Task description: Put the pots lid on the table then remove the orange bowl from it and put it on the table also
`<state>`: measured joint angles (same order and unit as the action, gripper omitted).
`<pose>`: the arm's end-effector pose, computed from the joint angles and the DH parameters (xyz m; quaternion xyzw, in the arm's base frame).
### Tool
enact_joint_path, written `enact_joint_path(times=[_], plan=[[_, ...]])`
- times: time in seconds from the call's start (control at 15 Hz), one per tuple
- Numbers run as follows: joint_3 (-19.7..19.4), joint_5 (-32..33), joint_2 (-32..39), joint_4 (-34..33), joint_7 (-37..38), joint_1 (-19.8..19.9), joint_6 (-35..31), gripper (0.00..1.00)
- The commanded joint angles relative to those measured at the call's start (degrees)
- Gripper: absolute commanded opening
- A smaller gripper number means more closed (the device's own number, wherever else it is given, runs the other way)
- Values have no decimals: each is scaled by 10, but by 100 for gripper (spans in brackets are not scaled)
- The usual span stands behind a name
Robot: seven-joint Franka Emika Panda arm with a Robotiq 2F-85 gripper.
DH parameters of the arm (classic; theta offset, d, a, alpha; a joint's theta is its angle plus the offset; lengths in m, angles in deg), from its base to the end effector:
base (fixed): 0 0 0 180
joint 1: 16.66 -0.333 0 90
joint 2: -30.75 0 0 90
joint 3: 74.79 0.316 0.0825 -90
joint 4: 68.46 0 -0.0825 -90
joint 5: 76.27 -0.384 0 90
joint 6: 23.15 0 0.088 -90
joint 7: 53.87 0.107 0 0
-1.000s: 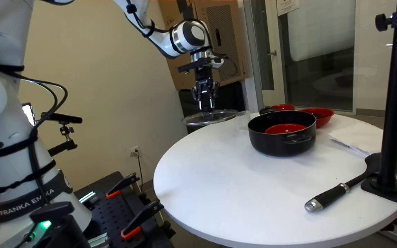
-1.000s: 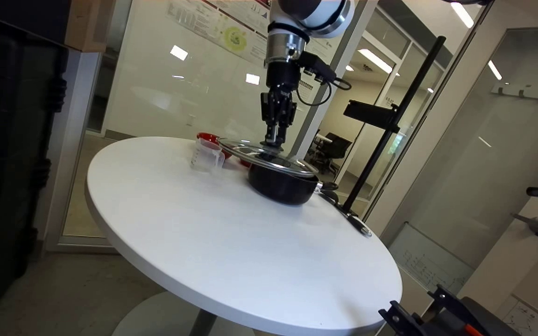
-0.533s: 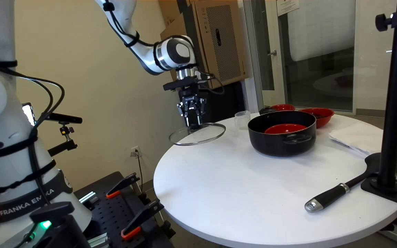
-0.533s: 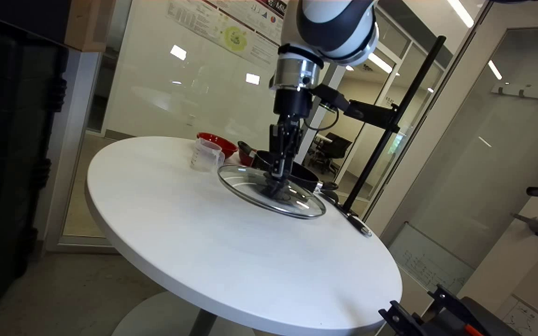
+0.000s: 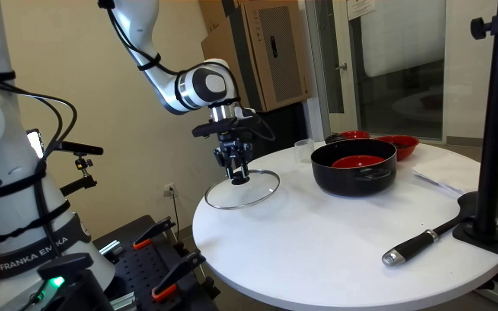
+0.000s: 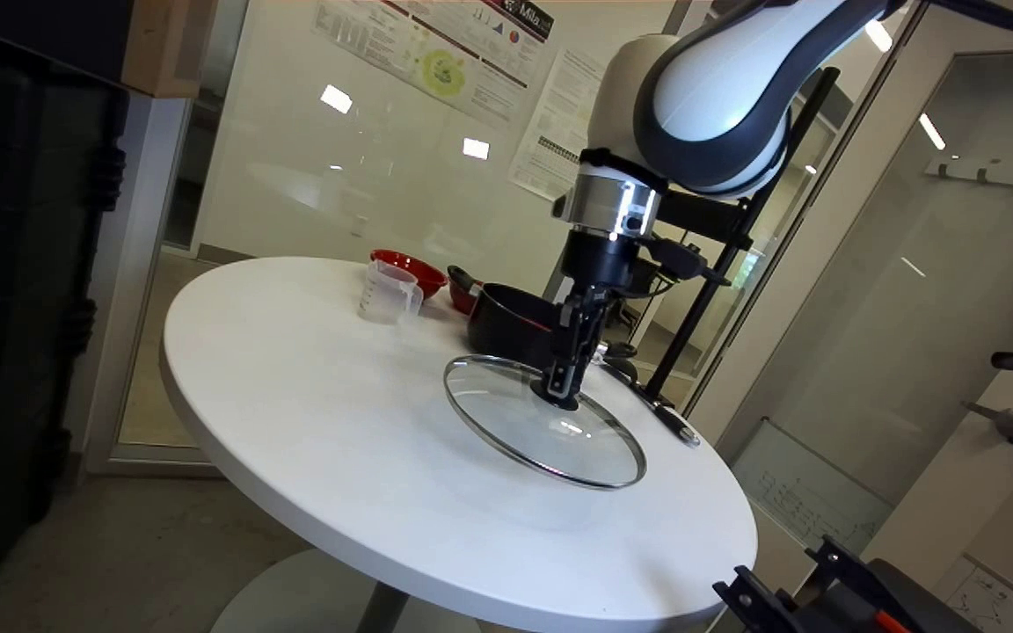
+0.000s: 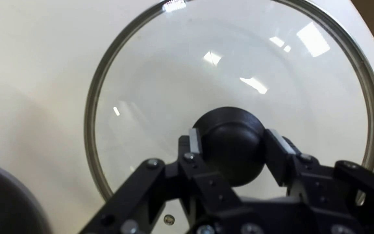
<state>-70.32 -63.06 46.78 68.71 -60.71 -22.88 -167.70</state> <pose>0.4750 0.0936 0.1897 0.9648 0.2477 -0.0718 0.0512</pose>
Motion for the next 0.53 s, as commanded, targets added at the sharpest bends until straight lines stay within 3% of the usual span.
enact_joint_path(times=[0.0, 0.47], plan=[[-16, 23, -25, 27, 0, 8, -29, 25], [-53, 74, -6, 26, 14, 14, -56, 25]])
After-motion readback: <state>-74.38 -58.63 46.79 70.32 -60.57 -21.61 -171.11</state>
